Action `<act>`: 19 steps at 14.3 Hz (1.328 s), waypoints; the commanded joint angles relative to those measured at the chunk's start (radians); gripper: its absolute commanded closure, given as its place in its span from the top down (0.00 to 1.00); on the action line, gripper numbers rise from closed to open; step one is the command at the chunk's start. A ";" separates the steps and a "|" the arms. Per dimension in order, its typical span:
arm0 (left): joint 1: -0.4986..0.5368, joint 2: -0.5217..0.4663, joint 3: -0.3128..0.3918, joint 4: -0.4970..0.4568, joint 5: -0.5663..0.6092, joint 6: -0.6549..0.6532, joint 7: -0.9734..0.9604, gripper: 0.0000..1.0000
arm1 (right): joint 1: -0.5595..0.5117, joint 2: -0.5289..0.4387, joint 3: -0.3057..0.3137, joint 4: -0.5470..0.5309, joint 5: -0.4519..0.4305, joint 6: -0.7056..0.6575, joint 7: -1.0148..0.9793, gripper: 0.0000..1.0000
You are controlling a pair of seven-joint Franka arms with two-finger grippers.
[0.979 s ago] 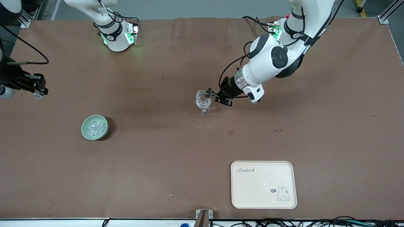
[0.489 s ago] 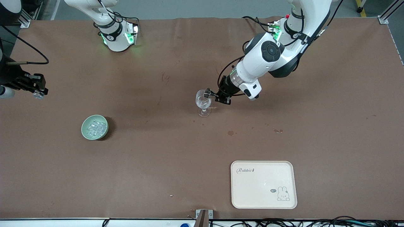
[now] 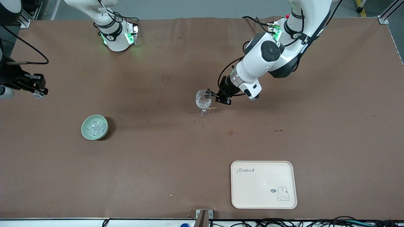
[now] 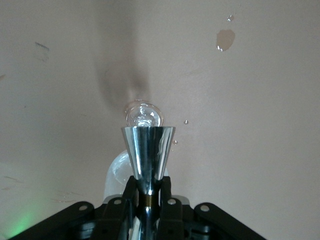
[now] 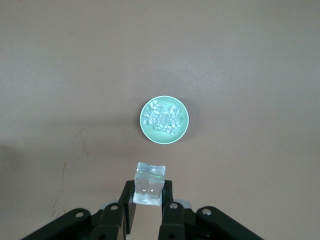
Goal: Pour wine and add ice with both arms
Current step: 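Tilt the jigger over the wine glass with the left gripper to pour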
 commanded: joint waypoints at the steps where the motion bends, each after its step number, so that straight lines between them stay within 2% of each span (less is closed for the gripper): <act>1: -0.001 0.050 -0.005 0.035 0.005 -0.016 0.001 0.01 | 0.006 0.007 -0.006 0.017 0.012 -0.004 0.013 0.07; 5: 0.011 0.102 -0.025 0.072 -0.056 -0.014 0.011 0.01 | 0.006 0.007 -0.006 0.017 0.012 -0.004 0.013 0.07; 8: 0.021 0.098 -0.034 0.077 -0.135 -0.015 0.083 0.01 | 0.009 0.007 -0.006 0.015 0.012 -0.002 0.015 0.07; 13: 0.171 0.101 -0.103 0.086 -0.315 -0.017 0.290 0.01 | 0.023 0.015 -0.006 0.015 0.013 0.002 0.015 0.07; 16: 0.224 0.139 -0.103 0.180 -0.401 -0.096 0.375 0.01 | 0.061 0.027 -0.006 0.013 0.013 0.021 0.022 0.07; 19: 0.272 0.220 -0.103 0.297 -0.418 -0.140 0.421 0.01 | 0.161 0.053 -0.004 0.013 0.013 0.047 0.103 0.05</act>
